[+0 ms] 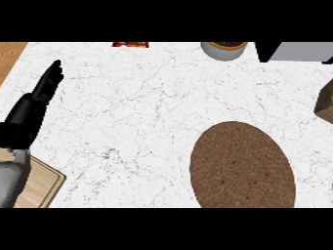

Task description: Pick the squash from the placemat and place it in the basket

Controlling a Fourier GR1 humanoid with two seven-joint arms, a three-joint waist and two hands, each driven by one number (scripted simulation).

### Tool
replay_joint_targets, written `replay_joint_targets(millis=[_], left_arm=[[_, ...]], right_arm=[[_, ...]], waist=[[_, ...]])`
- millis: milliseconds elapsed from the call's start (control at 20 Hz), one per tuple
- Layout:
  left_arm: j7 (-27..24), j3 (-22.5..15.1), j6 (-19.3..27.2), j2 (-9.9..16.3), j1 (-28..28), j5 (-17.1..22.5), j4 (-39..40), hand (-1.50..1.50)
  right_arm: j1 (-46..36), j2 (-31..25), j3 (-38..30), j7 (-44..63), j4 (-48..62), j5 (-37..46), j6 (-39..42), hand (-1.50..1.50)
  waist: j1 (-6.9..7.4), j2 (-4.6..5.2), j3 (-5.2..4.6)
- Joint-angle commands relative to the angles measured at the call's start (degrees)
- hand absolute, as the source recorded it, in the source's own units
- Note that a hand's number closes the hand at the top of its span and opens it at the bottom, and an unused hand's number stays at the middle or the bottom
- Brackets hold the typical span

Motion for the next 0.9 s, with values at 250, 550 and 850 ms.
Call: replay_joint_targets(millis=[250, 550, 850], left_arm=[[0.3, 0.3, -0.7, -0.4, 2.1, -0.9, -1.6, 0.0], [2.6, 0.3, -0.8, -0.6, -1.0, -1.2, -1.4, 0.0], [0.3, 0.0, -0.9, -1.6, 1.8, -0.9, -1.6, 0.0]], right_arm=[[-5.0, -1.0, 0.0, -6.4, 7.8, 2.1, 8.7, -1.5], [-12.4, 3.9, -10.1, 2.6, 14.5, -5.0, 1.6, -1.5], [-14.3, -1.9, -19.9, 9.2, 21.7, -11.3, -10.0, -1.5]], waist=[[-0.32, -0.22, 0.0], [-0.04, -0.22, 0.02], [0.04, 0.02, 0.12]])
